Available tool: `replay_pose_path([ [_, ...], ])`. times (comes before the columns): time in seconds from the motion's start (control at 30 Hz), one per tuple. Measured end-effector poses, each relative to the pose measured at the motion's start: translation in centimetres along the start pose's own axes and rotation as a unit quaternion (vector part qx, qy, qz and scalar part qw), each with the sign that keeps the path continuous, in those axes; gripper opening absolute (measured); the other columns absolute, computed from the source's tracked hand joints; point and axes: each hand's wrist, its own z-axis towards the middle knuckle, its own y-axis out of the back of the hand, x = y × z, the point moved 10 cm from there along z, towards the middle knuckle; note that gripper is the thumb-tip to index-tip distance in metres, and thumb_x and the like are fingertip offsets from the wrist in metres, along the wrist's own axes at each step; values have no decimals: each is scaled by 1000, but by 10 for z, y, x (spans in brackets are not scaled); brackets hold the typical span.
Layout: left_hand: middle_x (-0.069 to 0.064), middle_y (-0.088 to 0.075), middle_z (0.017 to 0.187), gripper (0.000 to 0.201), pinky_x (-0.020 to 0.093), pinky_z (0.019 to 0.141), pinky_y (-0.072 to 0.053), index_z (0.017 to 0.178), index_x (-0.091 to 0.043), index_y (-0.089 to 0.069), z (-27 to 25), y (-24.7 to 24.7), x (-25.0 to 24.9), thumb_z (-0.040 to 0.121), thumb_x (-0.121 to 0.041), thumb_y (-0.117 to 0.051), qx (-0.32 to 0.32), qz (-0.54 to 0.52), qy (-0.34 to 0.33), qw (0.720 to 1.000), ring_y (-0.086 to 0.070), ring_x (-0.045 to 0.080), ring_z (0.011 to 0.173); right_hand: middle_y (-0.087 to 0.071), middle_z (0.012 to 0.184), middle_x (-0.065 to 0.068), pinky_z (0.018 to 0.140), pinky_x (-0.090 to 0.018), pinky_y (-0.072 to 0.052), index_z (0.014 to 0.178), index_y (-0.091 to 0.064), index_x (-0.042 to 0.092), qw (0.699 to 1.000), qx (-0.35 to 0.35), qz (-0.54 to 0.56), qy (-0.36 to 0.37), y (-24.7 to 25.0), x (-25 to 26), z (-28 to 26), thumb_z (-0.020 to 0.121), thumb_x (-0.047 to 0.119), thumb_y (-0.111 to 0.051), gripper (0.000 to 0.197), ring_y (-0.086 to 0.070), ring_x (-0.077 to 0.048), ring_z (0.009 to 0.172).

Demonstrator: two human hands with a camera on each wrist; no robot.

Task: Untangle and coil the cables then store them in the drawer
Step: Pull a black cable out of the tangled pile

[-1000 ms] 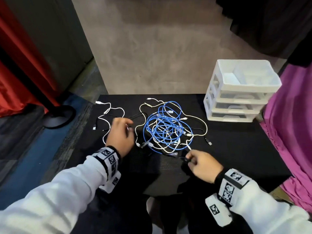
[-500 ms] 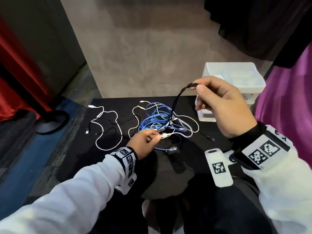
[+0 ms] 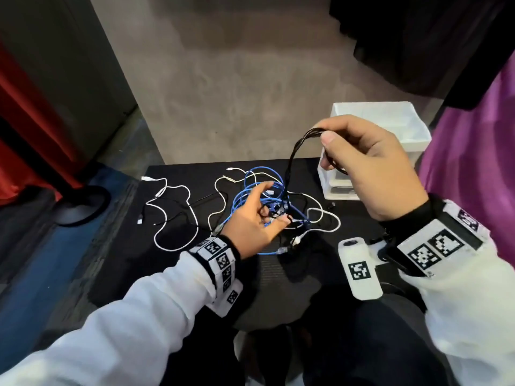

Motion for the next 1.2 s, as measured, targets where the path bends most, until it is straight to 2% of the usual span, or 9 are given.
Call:
replay_pose_path([
  [0.13, 10, -66, 79, 31, 37, 73, -52, 102, -13, -69, 17, -8, -40, 99, -40, -52, 37, 110, -57, 992, -53, 8, 70, -64, 76, 13, 72, -21, -51, 108, -73, 18, 1000, -15, 6, -2, -1, -2, 1, 104, 7, -58, 19, -61, -13, 71],
  [0.23, 7, -63, 71, 35, 28, 60, -40, 88, -18, -71, 25, 7, -64, 98, -43, -49, 23, 67, -51, 996, -46, 9, 60, -63, 79, 5, 74, -28, -54, 113, -72, 12, 998, -56, 4, -27, 15, -19, 2, 105, 8, -56, 18, -61, -13, 71],
  [0.37, -2, -60, 79, 34, 29, 61, -45, 107, -22, -69, 14, -2, -72, 86, 2, -56, 134, -42, 61, 988, -54, 8, 59, -54, 75, -3, 70, -23, -55, 111, -71, 7, 990, -124, 19, -71, 38, -49, -1, 105, 7, -54, 17, -57, -11, 63],
  [0.47, 7, -69, 99, 59, 30, 73, -51, 131, -19, -58, -21, -33, -63, 73, -9, -57, 245, -37, 159, 956, -67, 17, 76, -56, 71, -7, 60, -18, -51, 114, -69, -2, 983, -155, 39, -88, 41, -60, 4, 105, 6, -55, 18, -58, -13, 60],
  [0.6, 18, -73, 115, 43, 41, 89, -49, 129, -18, -61, -55, -58, -47, 93, -40, -51, 314, -55, 209, 925, -71, 33, 91, -63, 68, -5, 54, -20, -47, 114, -67, -4, 980, -169, 46, -89, 40, -64, 12, 103, 7, -57, 18, -66, -19, 61],
  [0.77, 10, -64, 85, 51, 34, 74, -49, 103, -18, -74, -47, -41, -57, 95, -59, -44, 252, 48, 109, 960, -56, 20, 72, -65, 70, -1, 54, -21, -45, 110, -68, 8, 978, -178, 33, -102, 55, -82, 4, 102, 8, -58, 13, -62, -15, 65],
  [0.93, 0, -56, 98, 39, 34, 95, -51, 106, -41, -77, -18, 31, -77, 103, -54, -41, 76, 162, 36, 983, -57, 2, 86, -72, 82, -6, 62, -19, -48, 108, -71, 9, 976, -197, -36, -88, 96, -89, -1, 97, 9, -68, 11, -67, -7, 70],
  [1.07, -2, -62, 83, 36, 30, 72, -48, 96, -25, -78, -1, 67, -99, 100, -43, -47, -9, 29, -2, 1000, -56, 11, 75, -70, 76, -6, 69, -19, -48, 93, -74, 19, 973, -127, -178, -74, 100, -86, -2, 92, 17, -77, 3, -62, -11, 70],
  [1.2, -3, -37, 59, 32, 31, 56, -46, 93, -22, -74, 9, 110, -126, 106, -38, -49, -116, 13, -34, 993, -37, 9, 51, -60, 61, 1, 61, -30, -37, 88, -74, 24, 924, -78, -372, -28, 88, -82, -8, 93, 28, -74, 6, -55, -14, 62],
])
